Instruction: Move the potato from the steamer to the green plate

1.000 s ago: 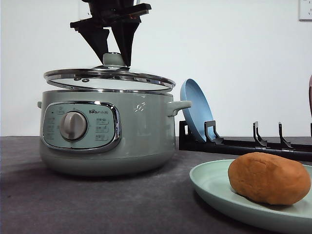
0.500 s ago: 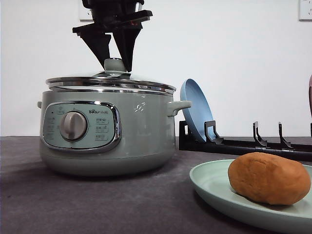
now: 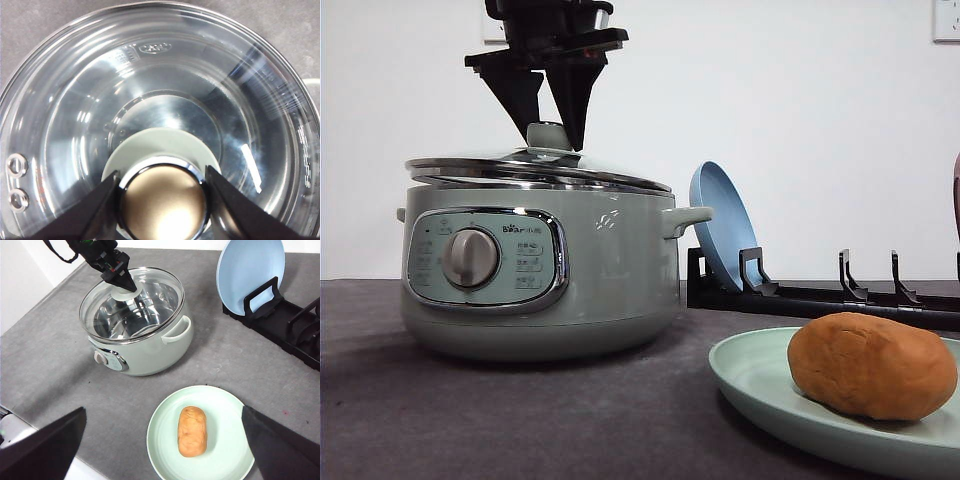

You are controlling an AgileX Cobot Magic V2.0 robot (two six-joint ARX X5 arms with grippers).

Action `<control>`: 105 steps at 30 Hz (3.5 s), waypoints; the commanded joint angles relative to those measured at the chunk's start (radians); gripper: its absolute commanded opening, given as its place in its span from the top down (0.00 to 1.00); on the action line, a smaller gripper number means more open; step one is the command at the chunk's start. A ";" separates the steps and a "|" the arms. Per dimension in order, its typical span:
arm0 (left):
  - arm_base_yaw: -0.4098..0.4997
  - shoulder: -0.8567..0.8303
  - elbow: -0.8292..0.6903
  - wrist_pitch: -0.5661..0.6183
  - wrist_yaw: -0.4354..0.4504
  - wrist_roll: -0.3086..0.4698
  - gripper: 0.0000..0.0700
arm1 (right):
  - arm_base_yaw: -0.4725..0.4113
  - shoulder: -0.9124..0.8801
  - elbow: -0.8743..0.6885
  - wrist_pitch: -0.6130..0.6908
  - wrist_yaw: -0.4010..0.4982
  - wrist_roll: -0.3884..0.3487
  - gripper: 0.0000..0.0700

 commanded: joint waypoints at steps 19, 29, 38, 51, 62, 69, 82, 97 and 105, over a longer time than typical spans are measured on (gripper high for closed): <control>-0.011 0.037 0.034 0.001 0.021 -0.019 0.99 | 0.006 0.006 0.017 0.010 0.005 -0.003 0.10; -0.008 0.037 0.034 0.004 0.043 -0.021 0.99 | 0.006 0.006 0.017 0.010 0.004 0.005 0.10; -0.007 0.037 0.034 0.022 0.051 -0.020 0.99 | 0.006 0.006 0.017 0.010 0.004 0.007 0.10; 0.025 0.037 0.034 0.027 0.052 0.011 0.99 | 0.006 0.006 0.017 0.005 0.003 0.007 0.10; 0.015 0.037 0.034 -0.026 0.052 -0.014 0.92 | 0.006 0.006 0.017 0.006 0.004 0.007 0.10; 0.018 0.037 0.034 -0.013 0.052 -0.018 0.27 | 0.006 0.006 0.017 0.006 0.004 0.007 0.10; 0.016 -0.074 0.034 -0.046 0.052 -0.031 0.00 | 0.006 0.006 0.017 0.007 0.004 0.005 0.10; -0.073 -0.441 -0.032 -0.065 0.050 -0.041 0.00 | 0.006 0.006 0.017 0.008 0.030 -0.052 0.10; -0.087 -0.788 -0.401 0.072 0.050 -0.041 0.00 | 0.006 0.006 0.014 0.041 0.030 -0.091 0.10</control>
